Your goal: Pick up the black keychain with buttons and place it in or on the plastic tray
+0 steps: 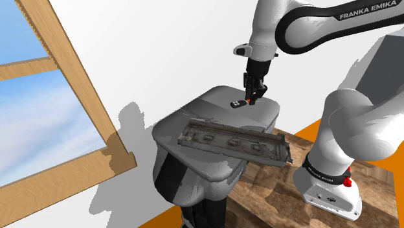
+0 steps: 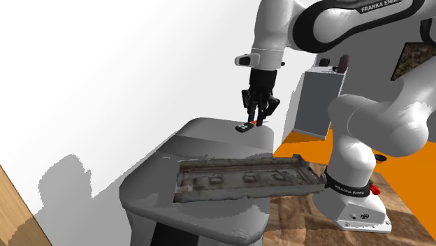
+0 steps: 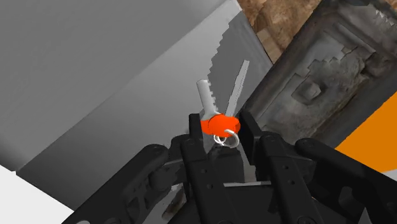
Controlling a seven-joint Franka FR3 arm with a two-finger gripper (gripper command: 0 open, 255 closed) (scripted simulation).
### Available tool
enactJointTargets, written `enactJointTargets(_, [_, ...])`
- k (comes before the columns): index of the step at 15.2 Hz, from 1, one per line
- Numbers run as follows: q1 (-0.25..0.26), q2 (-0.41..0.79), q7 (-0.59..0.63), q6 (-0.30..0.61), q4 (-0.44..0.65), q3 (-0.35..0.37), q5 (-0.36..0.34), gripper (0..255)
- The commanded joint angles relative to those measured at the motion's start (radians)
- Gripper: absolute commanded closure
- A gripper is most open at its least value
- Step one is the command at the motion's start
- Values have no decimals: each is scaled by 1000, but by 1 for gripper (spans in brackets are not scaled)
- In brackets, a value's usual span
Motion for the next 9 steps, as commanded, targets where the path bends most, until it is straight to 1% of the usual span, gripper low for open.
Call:
enactJointTargets(1, [38, 18, 60, 12, 2, 53, 41, 255])
enactJointTargets(8, [152, 111, 237, 51, 52, 211, 159, 255])
enactJointTargets(9, [154, 113, 240, 52, 53, 213, 161, 255])
